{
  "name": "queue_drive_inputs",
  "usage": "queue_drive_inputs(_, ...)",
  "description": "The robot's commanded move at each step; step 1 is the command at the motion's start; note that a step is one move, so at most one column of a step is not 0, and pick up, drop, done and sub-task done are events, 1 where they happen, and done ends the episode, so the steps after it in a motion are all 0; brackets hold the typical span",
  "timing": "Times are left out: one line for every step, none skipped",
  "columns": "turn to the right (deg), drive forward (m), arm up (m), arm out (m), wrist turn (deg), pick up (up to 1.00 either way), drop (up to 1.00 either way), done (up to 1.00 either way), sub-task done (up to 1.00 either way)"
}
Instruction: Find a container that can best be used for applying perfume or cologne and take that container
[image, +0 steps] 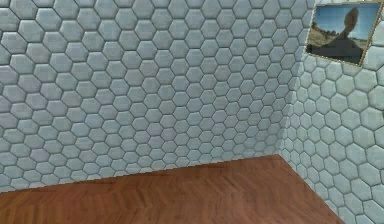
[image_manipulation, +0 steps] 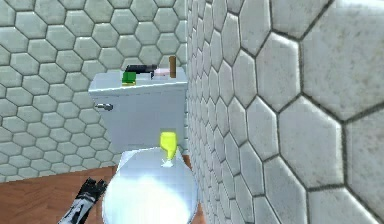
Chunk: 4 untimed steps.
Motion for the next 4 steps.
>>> queue_drive_inputs(0.0,0.00,0.00,0.50,0.0,0.00,0.00,0.00,0.00)
queue_drive_inputs(0.0,0.00,0.00,0.00,45.0,0.00,0.00,0.00,0.00)
queue_drive_inputs(0.0,0.00,0.00,0.00,45.0,0.00,0.00,0.00,0.00)
queue_drive_inputs(0.0,0.00,0.00,0.00,45.0,0.00,0.00,0.00,0.00)
